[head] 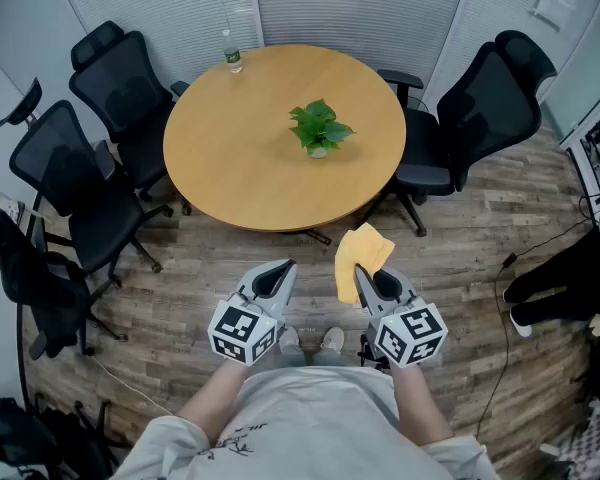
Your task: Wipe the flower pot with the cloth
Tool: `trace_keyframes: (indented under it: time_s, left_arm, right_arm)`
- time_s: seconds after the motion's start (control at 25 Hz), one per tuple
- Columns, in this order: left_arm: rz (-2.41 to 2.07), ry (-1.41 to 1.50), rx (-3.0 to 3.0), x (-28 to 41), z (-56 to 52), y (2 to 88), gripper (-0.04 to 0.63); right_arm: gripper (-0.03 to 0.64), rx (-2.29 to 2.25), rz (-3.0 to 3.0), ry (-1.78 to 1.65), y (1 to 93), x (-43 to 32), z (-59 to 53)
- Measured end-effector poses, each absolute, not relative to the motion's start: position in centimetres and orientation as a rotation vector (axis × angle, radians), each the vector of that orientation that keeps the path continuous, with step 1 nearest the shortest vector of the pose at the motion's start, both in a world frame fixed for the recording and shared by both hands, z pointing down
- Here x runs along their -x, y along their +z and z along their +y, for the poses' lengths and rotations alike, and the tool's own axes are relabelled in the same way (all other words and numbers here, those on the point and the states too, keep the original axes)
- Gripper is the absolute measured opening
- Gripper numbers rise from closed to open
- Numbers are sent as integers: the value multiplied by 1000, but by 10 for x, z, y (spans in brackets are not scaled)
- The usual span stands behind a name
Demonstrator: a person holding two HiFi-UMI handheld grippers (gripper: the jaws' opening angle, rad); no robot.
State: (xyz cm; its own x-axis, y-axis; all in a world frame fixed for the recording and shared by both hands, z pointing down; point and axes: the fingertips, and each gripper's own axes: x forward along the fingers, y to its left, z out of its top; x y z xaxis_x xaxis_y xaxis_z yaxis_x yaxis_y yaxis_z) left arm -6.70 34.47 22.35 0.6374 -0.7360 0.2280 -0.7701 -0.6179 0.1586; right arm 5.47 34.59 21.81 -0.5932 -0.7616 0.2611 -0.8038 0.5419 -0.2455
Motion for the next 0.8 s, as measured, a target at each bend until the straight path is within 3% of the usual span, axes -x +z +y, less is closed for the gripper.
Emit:
trace_keyframes:
  time_s: [0.8]
  left_arm:
    - [-1270,195,-2599,40,314,226,9]
  right_arm:
    - [57,-1336,-2713,543,221,-89,314]
